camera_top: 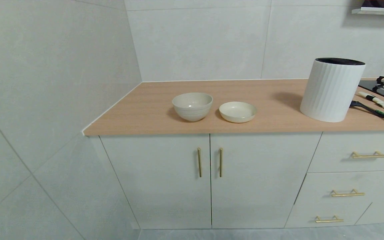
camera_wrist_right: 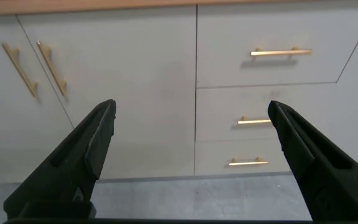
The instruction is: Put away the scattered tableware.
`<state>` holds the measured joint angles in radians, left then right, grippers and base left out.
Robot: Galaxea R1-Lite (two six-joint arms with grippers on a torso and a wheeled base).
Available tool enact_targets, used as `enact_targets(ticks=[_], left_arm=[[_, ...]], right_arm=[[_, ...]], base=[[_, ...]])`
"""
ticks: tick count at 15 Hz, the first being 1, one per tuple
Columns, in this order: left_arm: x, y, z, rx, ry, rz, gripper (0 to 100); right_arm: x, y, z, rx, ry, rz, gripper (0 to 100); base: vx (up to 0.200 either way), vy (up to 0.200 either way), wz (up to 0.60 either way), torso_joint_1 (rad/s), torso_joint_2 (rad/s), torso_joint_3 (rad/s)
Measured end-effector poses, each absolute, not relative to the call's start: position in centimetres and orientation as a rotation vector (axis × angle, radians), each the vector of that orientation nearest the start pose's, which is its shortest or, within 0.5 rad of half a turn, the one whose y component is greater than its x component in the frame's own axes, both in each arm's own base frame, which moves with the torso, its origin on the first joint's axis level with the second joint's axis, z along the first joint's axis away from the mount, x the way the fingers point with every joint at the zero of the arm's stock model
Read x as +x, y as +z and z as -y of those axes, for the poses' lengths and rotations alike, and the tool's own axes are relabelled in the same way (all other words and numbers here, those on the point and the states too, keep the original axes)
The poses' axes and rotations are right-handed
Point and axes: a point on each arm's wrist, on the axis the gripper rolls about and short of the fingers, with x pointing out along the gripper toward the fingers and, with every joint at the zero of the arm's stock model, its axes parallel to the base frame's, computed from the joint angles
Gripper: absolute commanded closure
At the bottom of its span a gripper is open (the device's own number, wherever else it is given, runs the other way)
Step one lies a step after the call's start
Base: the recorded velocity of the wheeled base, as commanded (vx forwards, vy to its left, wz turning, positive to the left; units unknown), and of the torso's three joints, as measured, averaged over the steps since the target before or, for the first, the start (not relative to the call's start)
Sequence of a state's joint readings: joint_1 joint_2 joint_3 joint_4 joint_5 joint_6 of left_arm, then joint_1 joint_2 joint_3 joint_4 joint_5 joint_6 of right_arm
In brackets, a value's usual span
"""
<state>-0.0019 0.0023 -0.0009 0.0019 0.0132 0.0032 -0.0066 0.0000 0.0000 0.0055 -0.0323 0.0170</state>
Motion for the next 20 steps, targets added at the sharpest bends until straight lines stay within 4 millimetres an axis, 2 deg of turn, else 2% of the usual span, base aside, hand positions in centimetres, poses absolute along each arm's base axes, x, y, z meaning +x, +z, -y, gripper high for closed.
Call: enact_targets(ticks=[11, 20], left_arm=[[-2.26, 7.53, -0.03, 0.002, 0.011, -0.004, 0], [-2.27, 7.54, -0.03, 0.003, 0.011, -0.005, 0]], right_arm=[[-2.28, 7.5, 0.06, 0.017, -0.039, -0.005, 0], [-2.28, 7.48, 0.06, 0.014, -0.041, -0.006, 0]], base=[[0.0, 0.0, 0.0, -0.155, 0.46, 0.302], [0.0, 0.0, 0.0, -0.013, 0.05, 0.035]])
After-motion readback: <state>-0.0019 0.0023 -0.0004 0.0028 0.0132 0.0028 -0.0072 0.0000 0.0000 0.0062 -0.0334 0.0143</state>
